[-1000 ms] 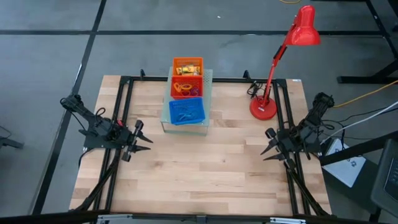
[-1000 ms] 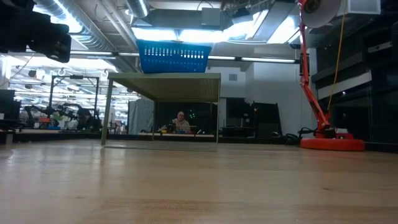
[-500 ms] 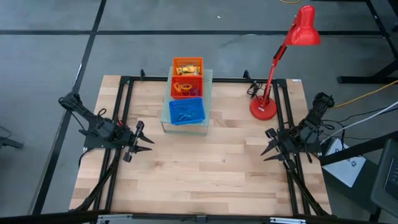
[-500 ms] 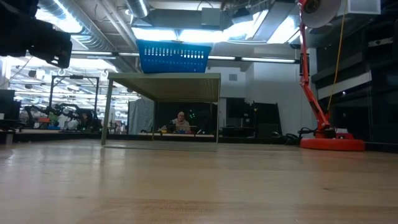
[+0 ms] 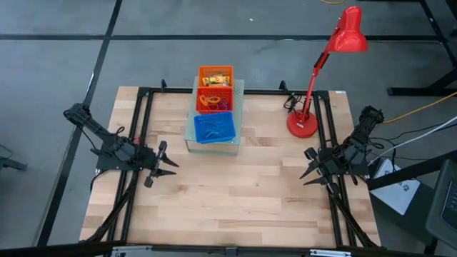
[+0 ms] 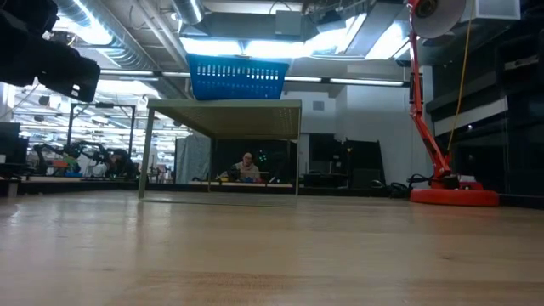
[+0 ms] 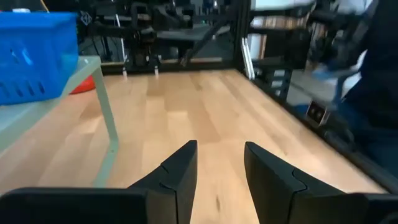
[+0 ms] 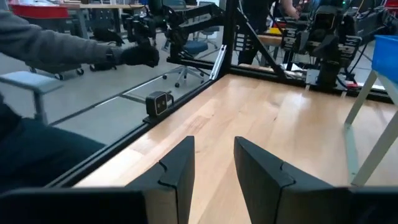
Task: Pick & Place Office Desk Supplies
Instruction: Return to Home Position
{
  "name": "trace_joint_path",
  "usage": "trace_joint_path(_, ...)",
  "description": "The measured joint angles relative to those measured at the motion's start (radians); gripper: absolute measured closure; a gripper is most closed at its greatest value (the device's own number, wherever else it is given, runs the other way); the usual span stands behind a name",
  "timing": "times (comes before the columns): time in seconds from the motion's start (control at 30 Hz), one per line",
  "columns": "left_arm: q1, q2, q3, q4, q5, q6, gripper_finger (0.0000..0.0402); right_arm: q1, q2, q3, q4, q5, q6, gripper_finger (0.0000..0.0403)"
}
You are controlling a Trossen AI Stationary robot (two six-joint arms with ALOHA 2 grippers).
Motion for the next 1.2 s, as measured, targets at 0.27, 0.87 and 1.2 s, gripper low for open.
trace_joint_path(0.27,0.000,0.001,0.000,0.038,0.000,-0.033,0.0272,0.000,0.000,0.000,0.000,-0.007,0.232,0.0289)
trace_joint_path(0.87,0.000,0.001,0.000,0.044,0.001,-0.032,0.0272,0.000,0.000,0.000,0.000,-0.007,0.254,0.0289)
trace_joint_path(1.2,0.000,0.001,0.000,0.044,0.002,-0.032,0.0272,0.000,0.000,0.000,0.000,-0.007,0.254,0.0289)
